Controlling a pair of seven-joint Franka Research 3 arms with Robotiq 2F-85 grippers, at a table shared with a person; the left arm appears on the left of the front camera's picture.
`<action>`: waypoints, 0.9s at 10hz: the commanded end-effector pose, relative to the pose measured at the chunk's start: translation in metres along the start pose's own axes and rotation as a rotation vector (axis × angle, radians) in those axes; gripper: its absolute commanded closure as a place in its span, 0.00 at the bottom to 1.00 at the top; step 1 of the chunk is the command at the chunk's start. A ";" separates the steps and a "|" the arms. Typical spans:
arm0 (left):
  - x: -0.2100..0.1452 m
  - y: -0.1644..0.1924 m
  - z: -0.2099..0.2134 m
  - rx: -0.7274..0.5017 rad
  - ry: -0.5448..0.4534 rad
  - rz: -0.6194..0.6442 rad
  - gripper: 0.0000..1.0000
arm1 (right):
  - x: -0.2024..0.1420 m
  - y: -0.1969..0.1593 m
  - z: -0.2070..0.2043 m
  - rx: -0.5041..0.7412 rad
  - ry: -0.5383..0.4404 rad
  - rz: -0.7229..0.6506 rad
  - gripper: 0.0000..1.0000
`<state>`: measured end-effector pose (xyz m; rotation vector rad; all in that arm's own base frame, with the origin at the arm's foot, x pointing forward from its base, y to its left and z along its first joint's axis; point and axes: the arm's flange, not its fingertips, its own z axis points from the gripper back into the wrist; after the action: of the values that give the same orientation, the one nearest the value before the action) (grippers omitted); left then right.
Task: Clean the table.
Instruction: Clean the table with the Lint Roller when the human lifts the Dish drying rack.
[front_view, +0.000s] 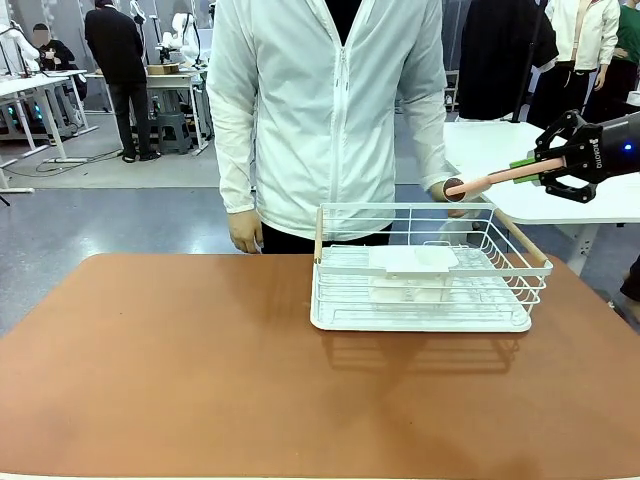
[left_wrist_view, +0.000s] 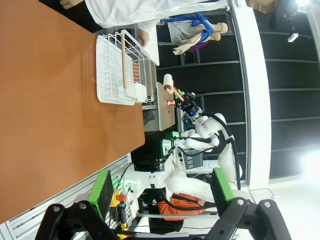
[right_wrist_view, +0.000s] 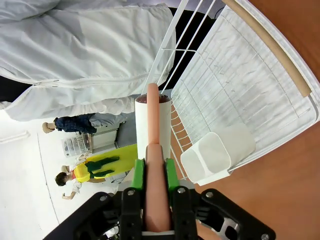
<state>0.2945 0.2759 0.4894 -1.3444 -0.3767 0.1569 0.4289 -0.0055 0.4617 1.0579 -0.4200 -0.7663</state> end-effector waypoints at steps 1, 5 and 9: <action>-0.002 0.000 0.002 -0.002 -0.004 -0.001 0.00 | 0.000 0.001 0.000 0.001 0.000 0.000 1.00; -0.002 0.000 0.002 -0.002 -0.004 -0.001 0.00 | 0.000 0.001 0.000 0.001 0.000 0.000 1.00; -0.002 0.000 0.002 -0.002 -0.004 -0.001 0.00 | 0.000 0.001 0.000 0.001 0.000 0.000 1.00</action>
<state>0.2945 0.2759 0.4894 -1.3444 -0.3767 0.1569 0.4289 -0.0056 0.4617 1.0579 -0.4200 -0.7664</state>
